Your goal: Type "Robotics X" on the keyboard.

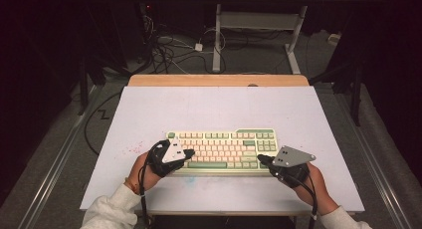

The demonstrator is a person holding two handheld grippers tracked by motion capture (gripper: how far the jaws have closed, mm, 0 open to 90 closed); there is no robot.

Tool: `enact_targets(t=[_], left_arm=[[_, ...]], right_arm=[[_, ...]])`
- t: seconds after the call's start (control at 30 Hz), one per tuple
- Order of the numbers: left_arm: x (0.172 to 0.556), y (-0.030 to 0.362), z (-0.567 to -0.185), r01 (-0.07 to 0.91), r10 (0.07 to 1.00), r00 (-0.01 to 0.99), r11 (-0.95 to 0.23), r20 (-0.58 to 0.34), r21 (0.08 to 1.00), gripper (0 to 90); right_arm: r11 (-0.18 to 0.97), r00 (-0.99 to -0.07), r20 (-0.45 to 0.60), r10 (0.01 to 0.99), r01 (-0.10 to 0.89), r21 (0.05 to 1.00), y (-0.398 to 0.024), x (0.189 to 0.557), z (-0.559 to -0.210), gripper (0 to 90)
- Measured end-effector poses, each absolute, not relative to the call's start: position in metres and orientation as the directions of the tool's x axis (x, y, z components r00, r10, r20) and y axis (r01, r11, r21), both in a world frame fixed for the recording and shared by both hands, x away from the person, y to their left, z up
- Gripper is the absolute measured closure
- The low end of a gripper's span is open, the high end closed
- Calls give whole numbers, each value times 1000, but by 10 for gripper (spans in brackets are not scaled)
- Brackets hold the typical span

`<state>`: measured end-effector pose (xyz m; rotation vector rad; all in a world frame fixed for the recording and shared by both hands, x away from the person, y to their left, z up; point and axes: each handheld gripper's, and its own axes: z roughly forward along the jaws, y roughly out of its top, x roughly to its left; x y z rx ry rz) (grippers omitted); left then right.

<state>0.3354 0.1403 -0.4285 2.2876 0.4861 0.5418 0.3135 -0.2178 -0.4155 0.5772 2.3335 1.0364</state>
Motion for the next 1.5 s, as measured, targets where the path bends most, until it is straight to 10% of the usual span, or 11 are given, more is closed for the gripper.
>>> enact_targets(t=[1.5], left_arm=[[337,161,-432,223,528,817,-661,233,716,851]], right_arm=[[694,-799,-272,536,234,680,-190,347,-445,900]])
